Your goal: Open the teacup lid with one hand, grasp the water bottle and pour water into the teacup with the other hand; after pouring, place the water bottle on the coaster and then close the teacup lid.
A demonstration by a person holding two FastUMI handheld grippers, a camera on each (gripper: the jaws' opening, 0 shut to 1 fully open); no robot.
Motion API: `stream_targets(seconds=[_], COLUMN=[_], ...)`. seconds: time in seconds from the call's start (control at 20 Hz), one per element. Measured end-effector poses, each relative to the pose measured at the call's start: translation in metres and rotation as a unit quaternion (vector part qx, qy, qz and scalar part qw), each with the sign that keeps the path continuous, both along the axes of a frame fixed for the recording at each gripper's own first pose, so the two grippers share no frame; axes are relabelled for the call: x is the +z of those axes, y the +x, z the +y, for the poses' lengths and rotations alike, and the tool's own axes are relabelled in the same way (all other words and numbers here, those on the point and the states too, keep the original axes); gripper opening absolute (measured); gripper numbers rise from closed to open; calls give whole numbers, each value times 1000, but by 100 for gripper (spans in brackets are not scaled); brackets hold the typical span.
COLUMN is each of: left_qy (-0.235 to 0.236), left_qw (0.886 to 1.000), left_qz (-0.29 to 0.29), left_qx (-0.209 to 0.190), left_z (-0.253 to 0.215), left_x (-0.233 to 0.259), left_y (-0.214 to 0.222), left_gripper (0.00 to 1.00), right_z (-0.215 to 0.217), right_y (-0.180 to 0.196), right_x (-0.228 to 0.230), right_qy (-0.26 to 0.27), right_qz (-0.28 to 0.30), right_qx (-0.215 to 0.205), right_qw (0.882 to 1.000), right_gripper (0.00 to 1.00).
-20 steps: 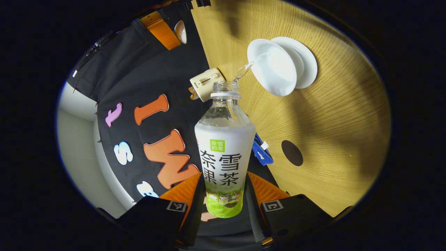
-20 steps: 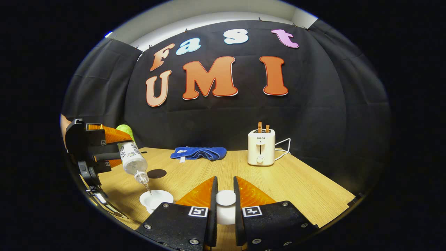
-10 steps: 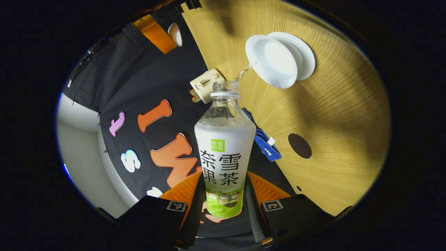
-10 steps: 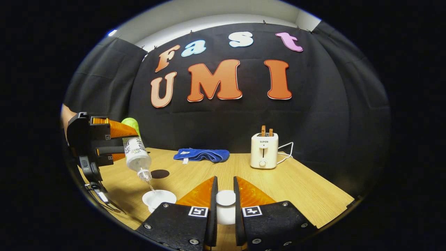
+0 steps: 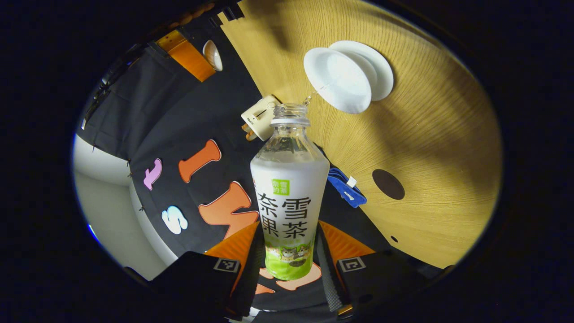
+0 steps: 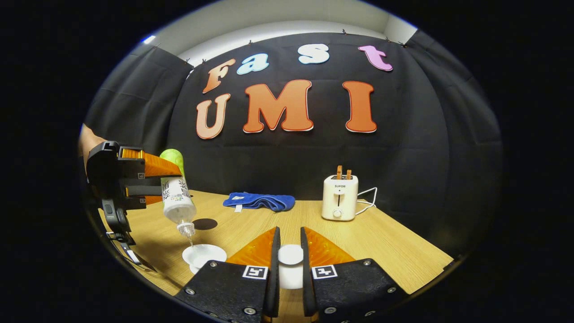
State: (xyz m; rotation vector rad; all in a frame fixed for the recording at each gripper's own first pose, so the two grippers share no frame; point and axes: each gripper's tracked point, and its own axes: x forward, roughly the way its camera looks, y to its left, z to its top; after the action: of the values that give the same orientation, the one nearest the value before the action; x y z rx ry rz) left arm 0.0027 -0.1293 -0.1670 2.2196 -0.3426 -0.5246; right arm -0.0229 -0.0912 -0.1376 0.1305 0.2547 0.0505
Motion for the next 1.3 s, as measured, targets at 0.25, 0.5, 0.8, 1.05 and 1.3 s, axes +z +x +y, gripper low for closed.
stream_targets(seconds=[0.25,0.5,0.8,1.05,1.3], left_qy=[32,59,23,-52,-151], left_qw=[999,997,999,991,972], left_qz=[-7,-18,37,124,159], left_qx=[-19,-38,-21,24,83], left_z=[-4,-5,-9,-8,6], left_x=[-2,2,-11,-54,-67], left_y=[-4,-7,-9,-23,-16], left_gripper=[62,62,65,65,60], right_z=[3,5,2,1,5], right_y=[1,0,-1,0,-3], right_x=[1,3,4,3,5], right_qy=[-5,-8,-3,15,6], right_qz=[-1,-8,-10,-7,-6], right_qx=[5,6,1,-7,-6], right_qw=[1000,1000,1000,1000,1000], right_gripper=[22,22,22,22,22])
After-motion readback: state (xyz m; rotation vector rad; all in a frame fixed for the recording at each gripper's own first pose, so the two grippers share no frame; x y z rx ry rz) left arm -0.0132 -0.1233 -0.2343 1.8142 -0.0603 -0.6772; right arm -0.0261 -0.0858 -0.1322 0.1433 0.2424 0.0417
